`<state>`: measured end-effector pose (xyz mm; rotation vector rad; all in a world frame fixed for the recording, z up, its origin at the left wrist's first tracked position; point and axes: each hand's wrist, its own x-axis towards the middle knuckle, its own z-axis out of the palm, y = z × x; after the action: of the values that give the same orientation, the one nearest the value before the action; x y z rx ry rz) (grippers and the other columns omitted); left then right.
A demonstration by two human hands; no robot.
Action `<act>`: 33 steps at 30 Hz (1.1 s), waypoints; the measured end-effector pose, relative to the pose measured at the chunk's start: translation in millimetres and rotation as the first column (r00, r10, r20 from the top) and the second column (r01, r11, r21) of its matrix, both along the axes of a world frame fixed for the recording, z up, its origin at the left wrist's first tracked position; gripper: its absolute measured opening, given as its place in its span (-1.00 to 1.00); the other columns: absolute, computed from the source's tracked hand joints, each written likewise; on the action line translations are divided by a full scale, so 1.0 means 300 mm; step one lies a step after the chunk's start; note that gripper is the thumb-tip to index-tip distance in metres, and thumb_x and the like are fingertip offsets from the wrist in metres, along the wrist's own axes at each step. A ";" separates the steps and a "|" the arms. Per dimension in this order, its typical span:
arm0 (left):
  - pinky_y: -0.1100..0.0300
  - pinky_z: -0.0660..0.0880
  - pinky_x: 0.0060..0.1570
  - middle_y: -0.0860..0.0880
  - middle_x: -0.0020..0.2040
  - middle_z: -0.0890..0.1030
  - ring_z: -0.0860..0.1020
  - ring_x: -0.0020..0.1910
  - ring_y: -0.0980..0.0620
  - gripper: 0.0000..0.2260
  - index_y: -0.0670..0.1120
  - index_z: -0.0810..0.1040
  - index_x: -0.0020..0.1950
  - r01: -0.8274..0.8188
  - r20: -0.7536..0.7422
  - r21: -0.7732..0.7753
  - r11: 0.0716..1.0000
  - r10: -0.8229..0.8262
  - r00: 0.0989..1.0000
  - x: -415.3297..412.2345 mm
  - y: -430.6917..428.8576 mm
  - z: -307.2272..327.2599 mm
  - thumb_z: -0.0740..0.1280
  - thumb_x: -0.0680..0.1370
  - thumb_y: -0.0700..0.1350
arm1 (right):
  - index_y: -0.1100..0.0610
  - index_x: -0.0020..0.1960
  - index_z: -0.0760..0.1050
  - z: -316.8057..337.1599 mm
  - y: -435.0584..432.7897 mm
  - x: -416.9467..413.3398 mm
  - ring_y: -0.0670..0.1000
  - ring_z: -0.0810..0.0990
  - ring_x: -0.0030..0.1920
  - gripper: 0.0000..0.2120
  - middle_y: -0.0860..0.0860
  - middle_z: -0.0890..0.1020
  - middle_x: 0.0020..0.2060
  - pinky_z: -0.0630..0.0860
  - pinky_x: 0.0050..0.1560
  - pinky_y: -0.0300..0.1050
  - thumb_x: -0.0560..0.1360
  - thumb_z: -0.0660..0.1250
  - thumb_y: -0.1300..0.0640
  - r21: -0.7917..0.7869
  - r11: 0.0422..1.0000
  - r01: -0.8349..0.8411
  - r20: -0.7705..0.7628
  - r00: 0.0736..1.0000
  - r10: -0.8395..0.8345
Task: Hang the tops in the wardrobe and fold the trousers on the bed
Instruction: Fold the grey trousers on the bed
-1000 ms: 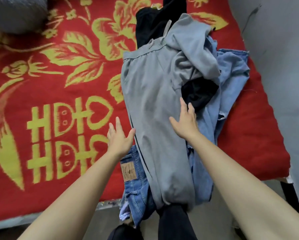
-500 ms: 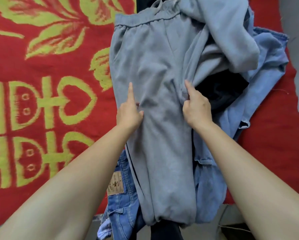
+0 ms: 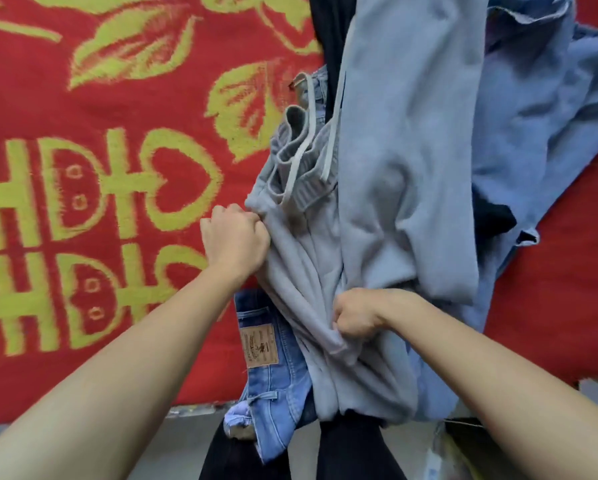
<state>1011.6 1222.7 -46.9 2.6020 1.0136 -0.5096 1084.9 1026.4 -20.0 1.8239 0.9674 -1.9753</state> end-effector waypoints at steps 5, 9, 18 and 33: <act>-0.07 0.31 0.23 -0.14 0.32 0.43 0.36 0.30 -0.18 -0.62 -0.15 0.41 0.32 -0.189 0.251 -0.105 0.976 0.210 0.945 0.148 0.057 -0.036 0.23 0.49 -0.19 | 0.02 0.15 0.64 -0.020 0.047 -0.046 0.16 0.61 0.08 -0.69 0.10 0.65 0.07 0.49 -0.10 -0.09 0.46 0.27 0.10 0.078 0.976 -0.203 0.020 0.979 0.203; -0.14 0.12 0.50 -0.06 0.60 0.09 0.05 0.57 -0.05 -0.17 0.00 -0.06 0.61 -0.061 0.172 -0.456 0.888 0.155 0.973 0.290 0.132 -0.089 0.38 0.49 -0.17 | -0.06 0.09 0.65 0.022 0.082 0.069 0.11 0.63 0.08 -0.68 0.02 0.70 0.00 0.58 0.08 -0.03 0.44 0.23 0.16 0.356 0.930 0.095 0.185 0.968 -0.170; 0.03 0.50 0.24 -0.08 0.27 0.55 0.56 0.22 -0.06 -0.17 -0.09 0.11 0.56 -0.091 0.128 -0.788 0.609 0.307 0.943 0.330 0.130 -0.081 0.52 0.43 -0.03 | 0.13 0.05 0.65 0.004 0.276 0.433 0.23 0.63 0.10 -0.70 0.17 0.70 -0.02 0.52 0.20 0.03 0.56 0.17 0.05 0.632 0.656 0.411 0.352 0.602 -0.717; 0.14 0.45 -0.01 -0.07 0.01 0.56 0.53 -0.05 -0.01 -0.72 -0.08 0.47 0.12 -0.563 0.328 -0.305 0.768 0.639 0.695 -0.381 0.081 -0.037 0.42 0.46 -0.07 | 0.16 0.15 0.46 -0.047 0.355 0.089 0.28 0.59 0.14 -0.68 0.23 0.62 0.01 0.51 0.07 0.06 0.54 0.27 -0.06 0.541 0.768 0.342 0.482 0.623 -0.616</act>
<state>897.1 1247.1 -58.2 1.9090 1.4805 0.1205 1111.5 1132.7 -33.9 2.9961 0.7040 -1.1828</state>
